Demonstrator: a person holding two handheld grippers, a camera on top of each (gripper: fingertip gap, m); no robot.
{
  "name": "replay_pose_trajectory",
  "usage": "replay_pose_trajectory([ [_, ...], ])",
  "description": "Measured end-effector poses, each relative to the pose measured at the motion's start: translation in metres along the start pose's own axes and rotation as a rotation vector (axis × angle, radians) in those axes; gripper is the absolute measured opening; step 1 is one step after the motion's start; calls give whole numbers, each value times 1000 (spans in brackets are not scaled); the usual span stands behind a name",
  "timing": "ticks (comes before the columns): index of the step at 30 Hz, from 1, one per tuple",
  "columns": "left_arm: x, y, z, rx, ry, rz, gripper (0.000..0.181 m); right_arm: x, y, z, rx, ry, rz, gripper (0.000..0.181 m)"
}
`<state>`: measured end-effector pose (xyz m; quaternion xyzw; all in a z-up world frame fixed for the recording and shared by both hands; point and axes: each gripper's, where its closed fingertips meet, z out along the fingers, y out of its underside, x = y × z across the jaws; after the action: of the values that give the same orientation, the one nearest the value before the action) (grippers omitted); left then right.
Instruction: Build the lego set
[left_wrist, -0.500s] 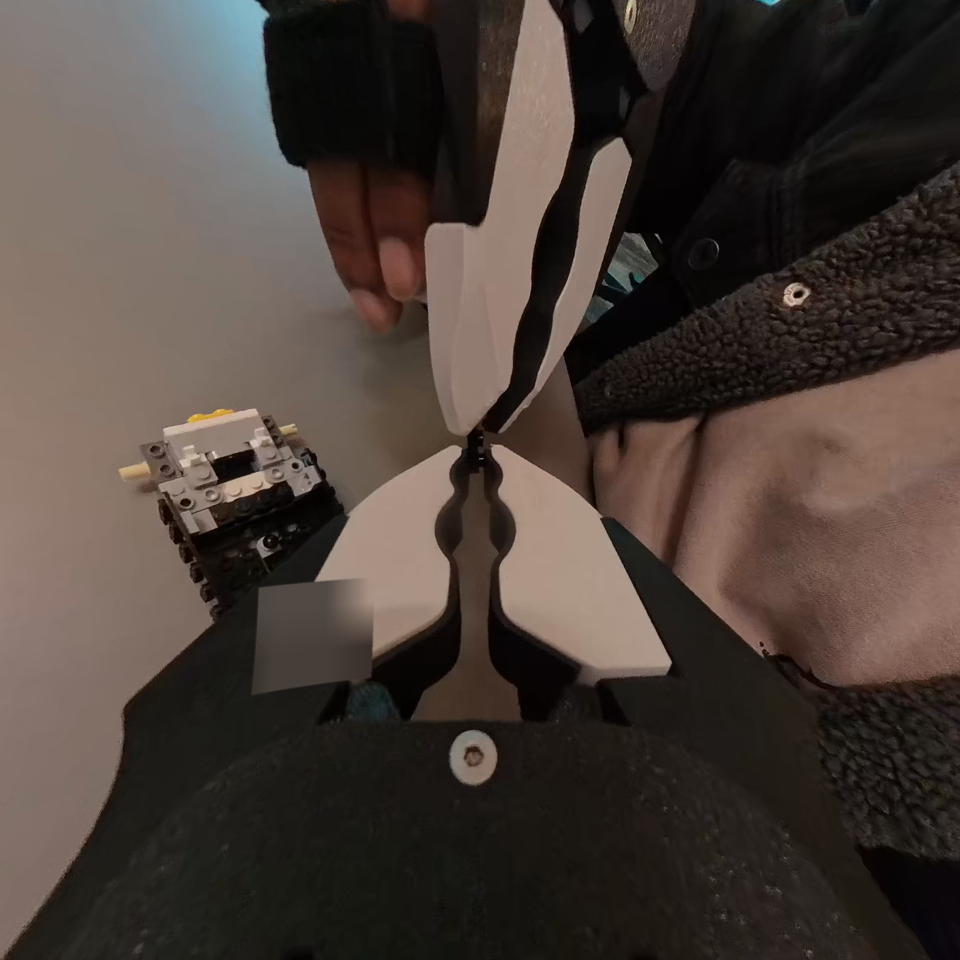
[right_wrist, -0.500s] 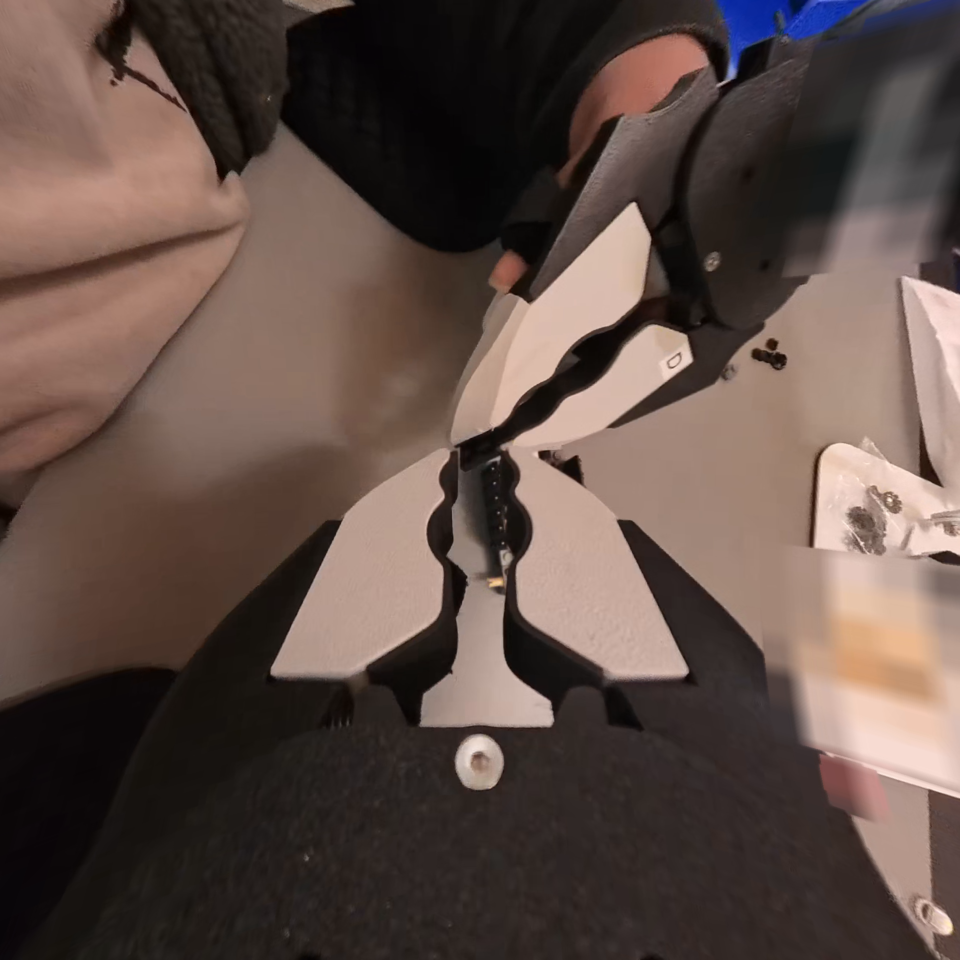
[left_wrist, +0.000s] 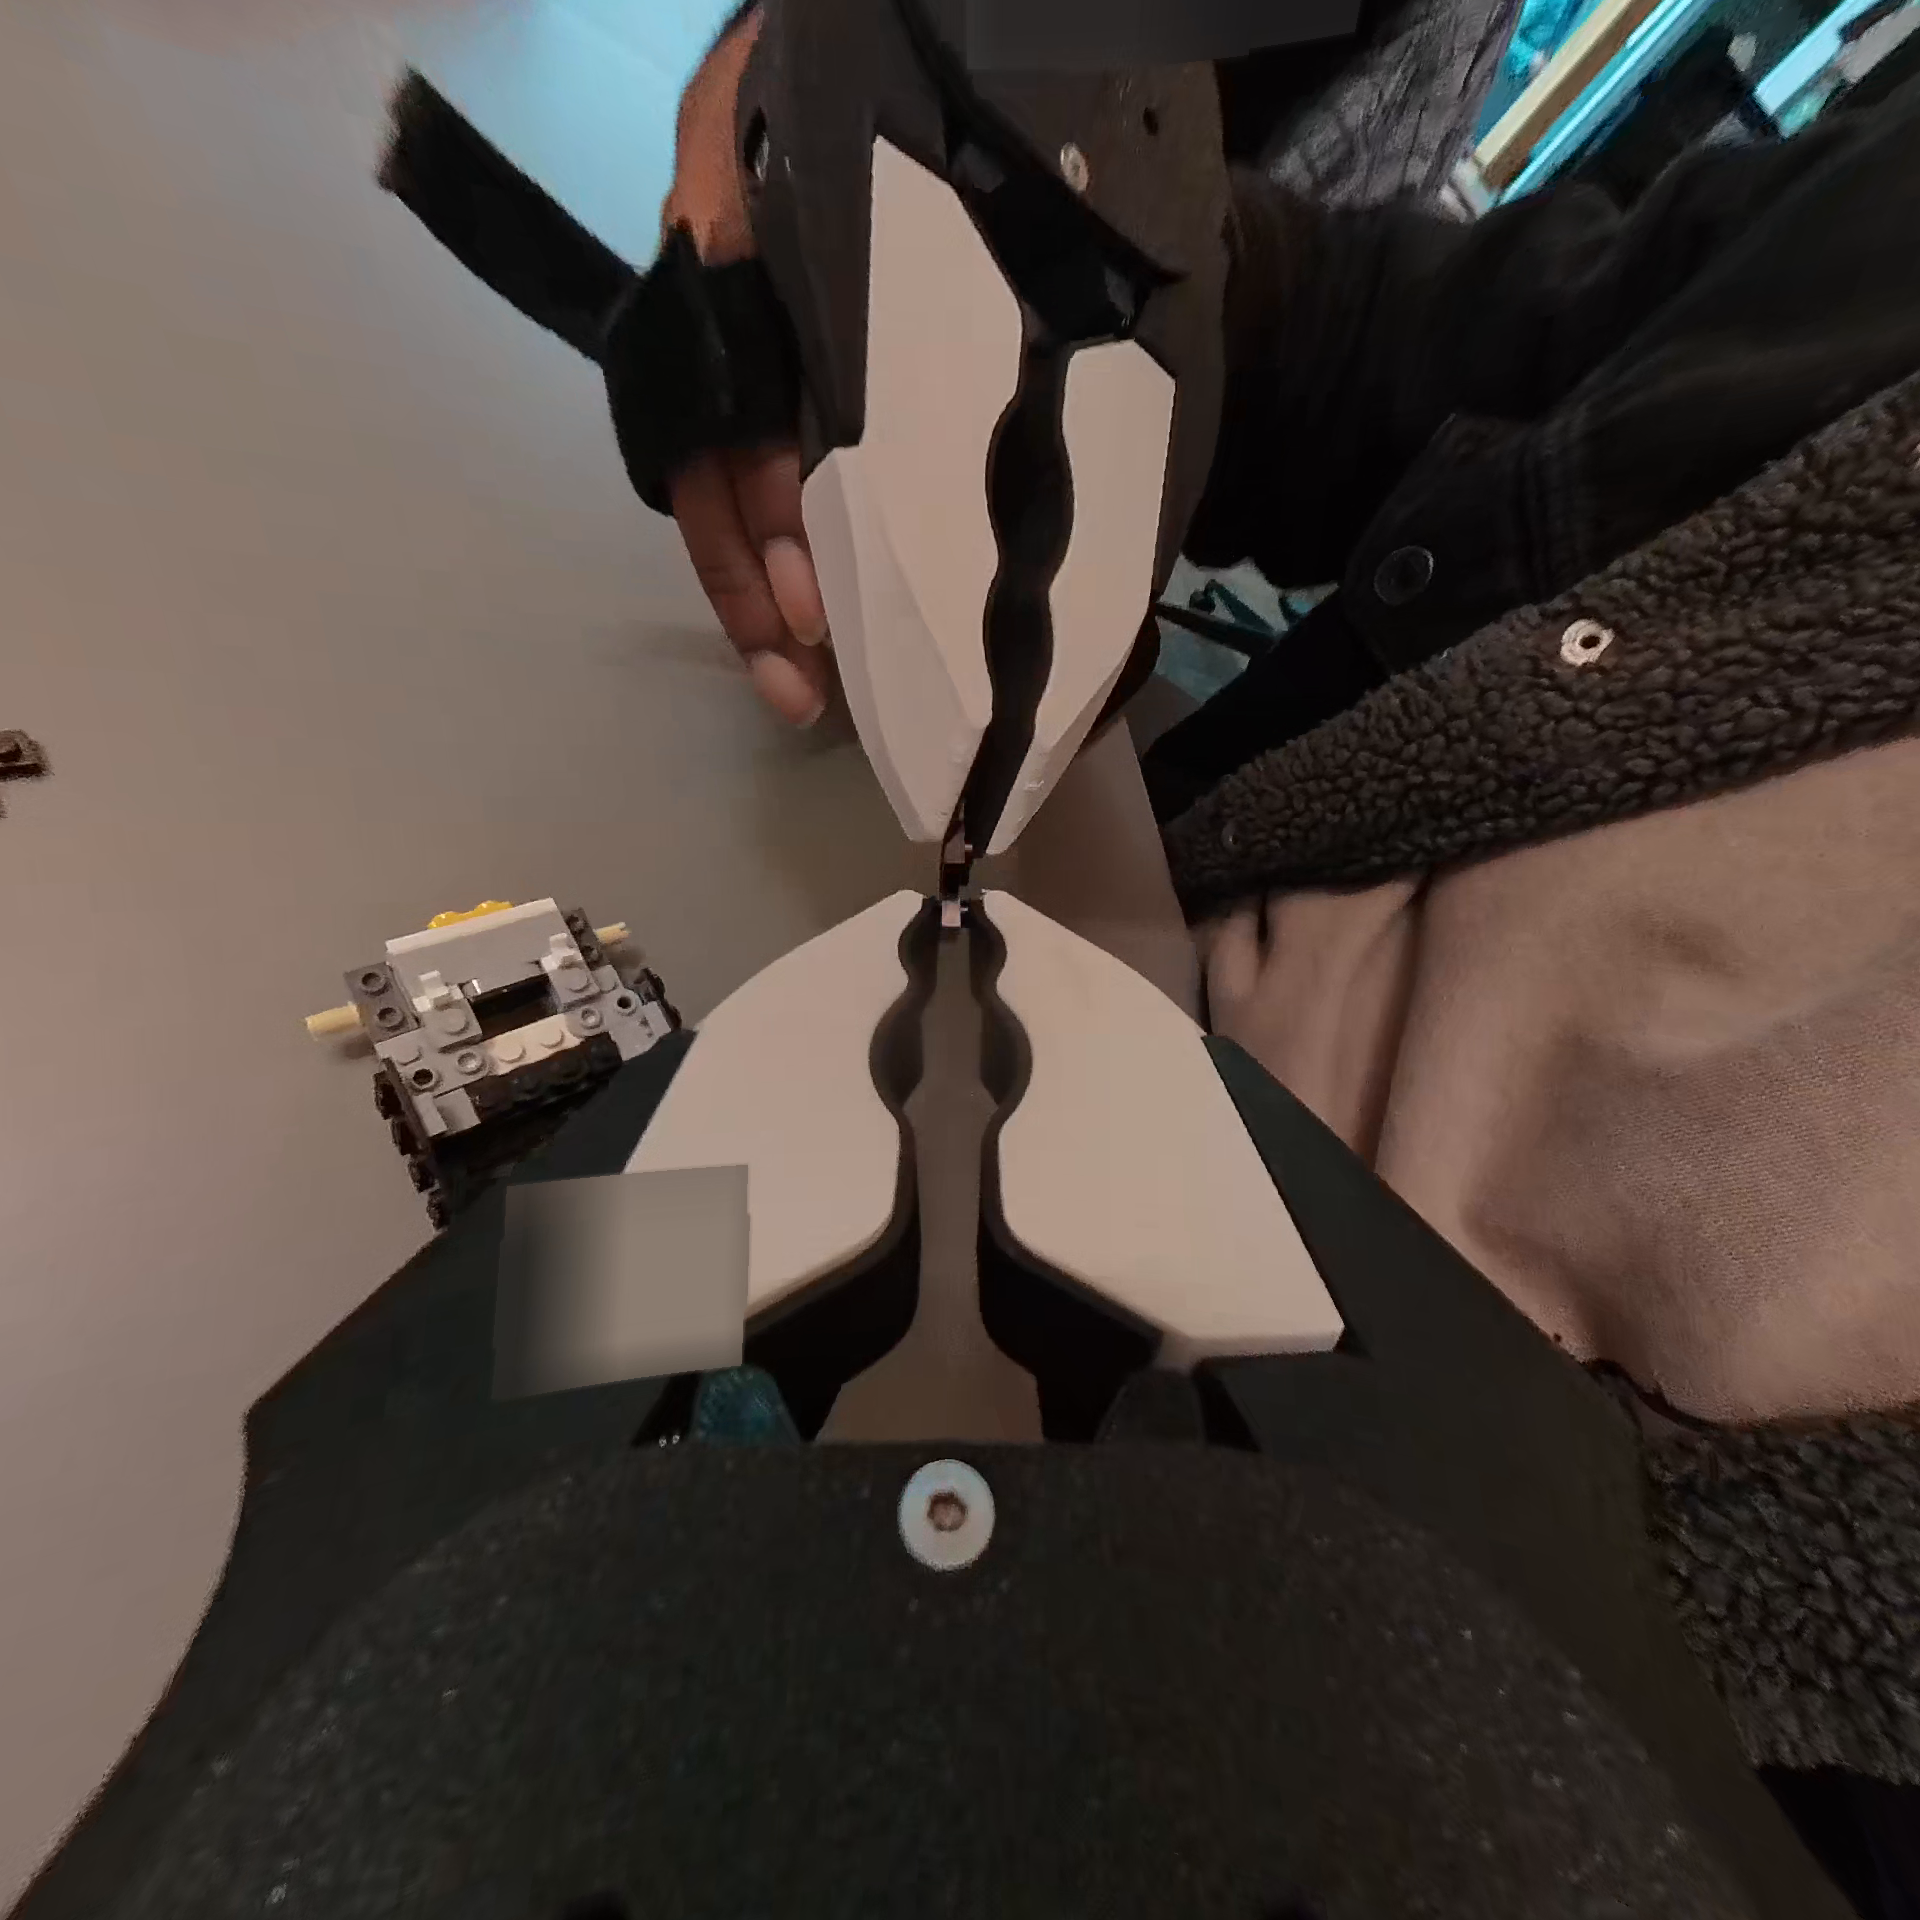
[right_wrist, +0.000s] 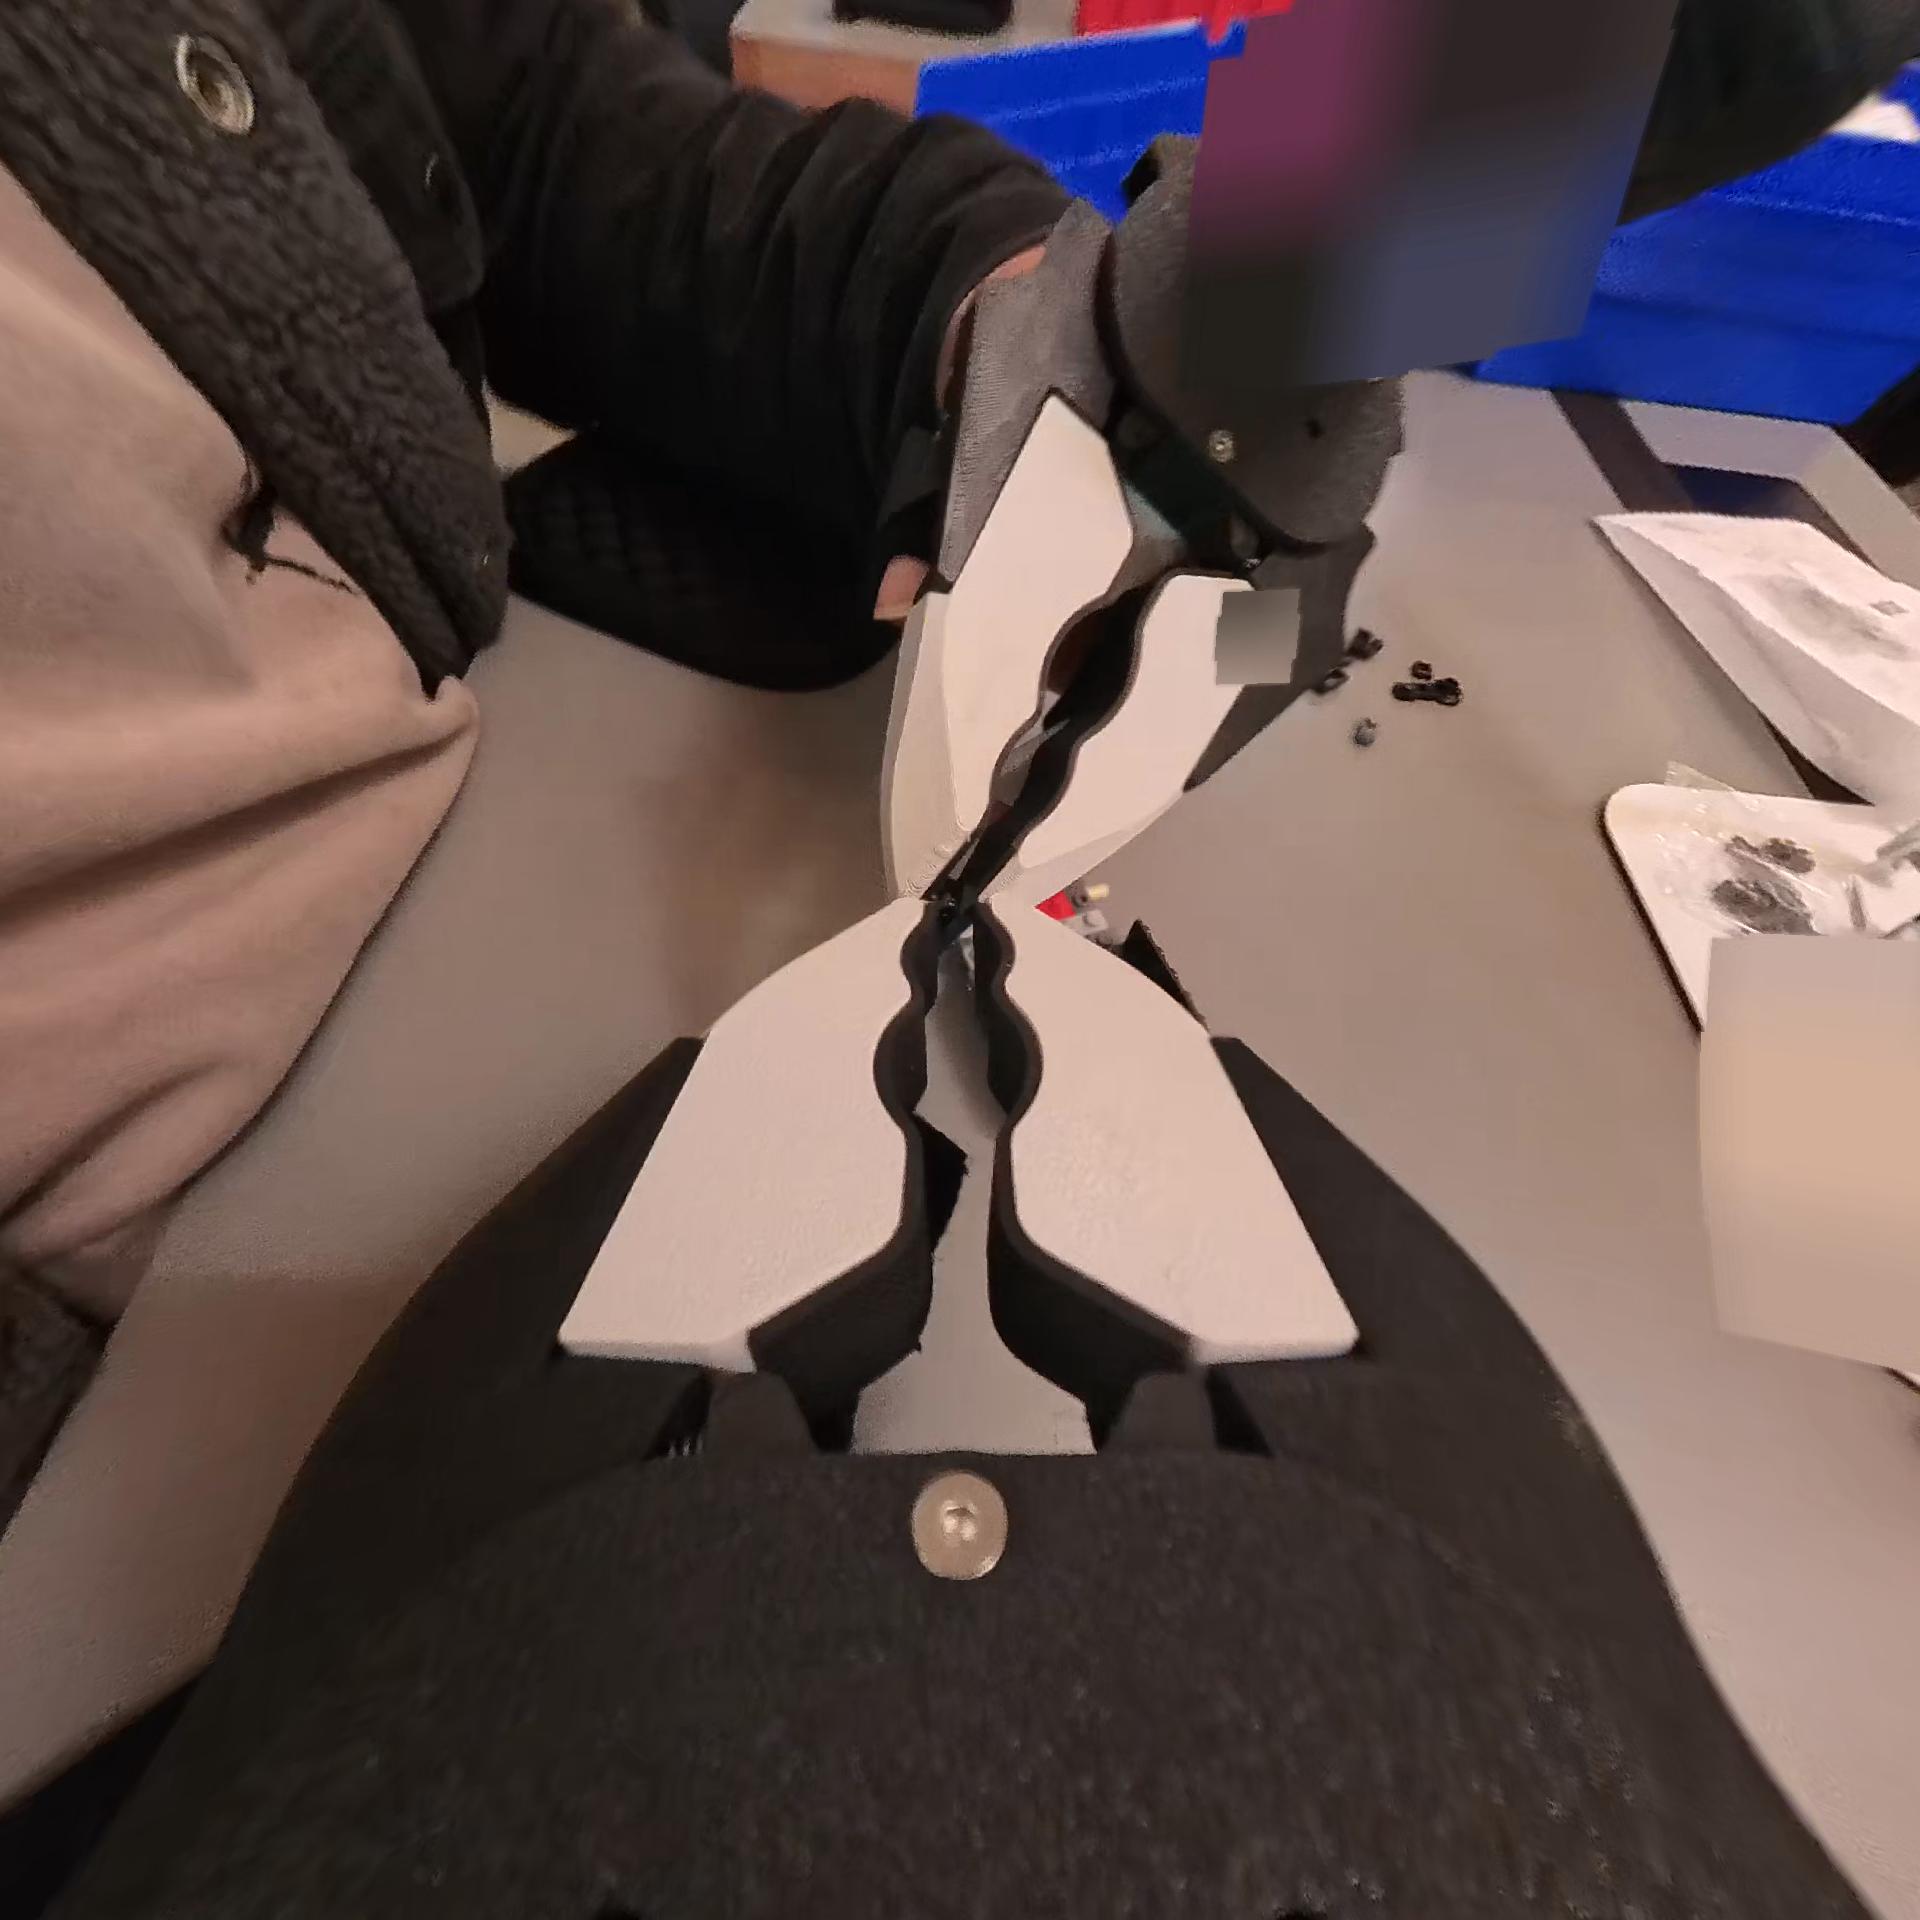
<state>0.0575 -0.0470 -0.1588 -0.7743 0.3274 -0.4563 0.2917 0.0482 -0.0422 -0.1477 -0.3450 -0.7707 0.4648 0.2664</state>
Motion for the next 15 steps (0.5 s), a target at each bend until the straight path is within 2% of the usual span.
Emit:
replay_pose_trajectory([
  [5, 0, -19, -4, 174, 8, -23, 12, 14, -10, -14, 205, 111, 133, 6],
  [9, -6, -33, -10, 314, 0, -83, 5, 21, -12, -21, 281, 188, 176, 6],
  [15, -5, -27, -11, 251, 46, -151, 4, 18, -8, -15, 238, 193, 155, 6],
])
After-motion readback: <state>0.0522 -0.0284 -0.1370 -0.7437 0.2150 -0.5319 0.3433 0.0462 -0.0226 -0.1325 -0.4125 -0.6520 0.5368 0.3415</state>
